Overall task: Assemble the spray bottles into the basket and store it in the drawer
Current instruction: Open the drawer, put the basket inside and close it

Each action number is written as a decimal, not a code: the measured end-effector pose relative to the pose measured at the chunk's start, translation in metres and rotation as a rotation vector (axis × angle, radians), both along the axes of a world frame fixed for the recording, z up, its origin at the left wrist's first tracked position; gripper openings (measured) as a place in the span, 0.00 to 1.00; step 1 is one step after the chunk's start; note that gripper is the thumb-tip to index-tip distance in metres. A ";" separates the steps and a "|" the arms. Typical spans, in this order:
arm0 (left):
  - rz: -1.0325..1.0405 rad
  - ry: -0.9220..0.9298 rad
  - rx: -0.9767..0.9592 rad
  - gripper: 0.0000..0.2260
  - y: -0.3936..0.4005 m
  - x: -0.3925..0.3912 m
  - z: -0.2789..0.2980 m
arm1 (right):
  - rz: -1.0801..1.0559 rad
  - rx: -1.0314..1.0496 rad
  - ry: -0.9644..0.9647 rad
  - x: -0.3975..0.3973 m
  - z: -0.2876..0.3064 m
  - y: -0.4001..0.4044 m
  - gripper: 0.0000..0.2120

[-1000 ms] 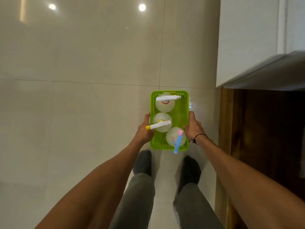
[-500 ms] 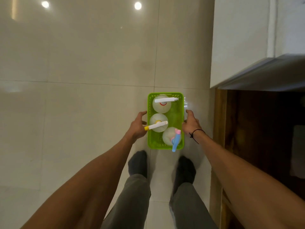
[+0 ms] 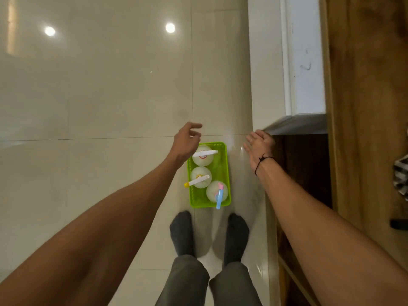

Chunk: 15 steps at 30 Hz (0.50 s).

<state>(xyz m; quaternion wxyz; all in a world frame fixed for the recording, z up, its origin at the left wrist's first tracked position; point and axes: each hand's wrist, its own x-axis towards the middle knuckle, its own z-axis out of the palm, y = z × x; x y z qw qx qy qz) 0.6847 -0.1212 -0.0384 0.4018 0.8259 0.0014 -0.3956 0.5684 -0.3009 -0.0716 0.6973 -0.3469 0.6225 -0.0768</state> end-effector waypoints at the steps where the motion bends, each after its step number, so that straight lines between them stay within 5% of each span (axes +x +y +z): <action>1: -0.027 -0.006 -0.045 0.20 -0.013 0.000 0.006 | 0.053 -0.007 0.041 0.004 0.005 0.000 0.19; 6: -0.131 0.031 -0.263 0.20 -0.085 -0.002 0.044 | -0.008 -0.262 0.466 0.021 0.031 -0.009 0.16; 11: -0.158 0.194 -0.378 0.38 -0.155 0.018 0.101 | 0.098 -0.308 0.405 0.027 0.040 -0.011 0.21; 15: -0.302 0.167 -0.291 0.47 -0.187 0.037 0.134 | 0.190 -0.306 0.376 0.023 0.040 -0.008 0.20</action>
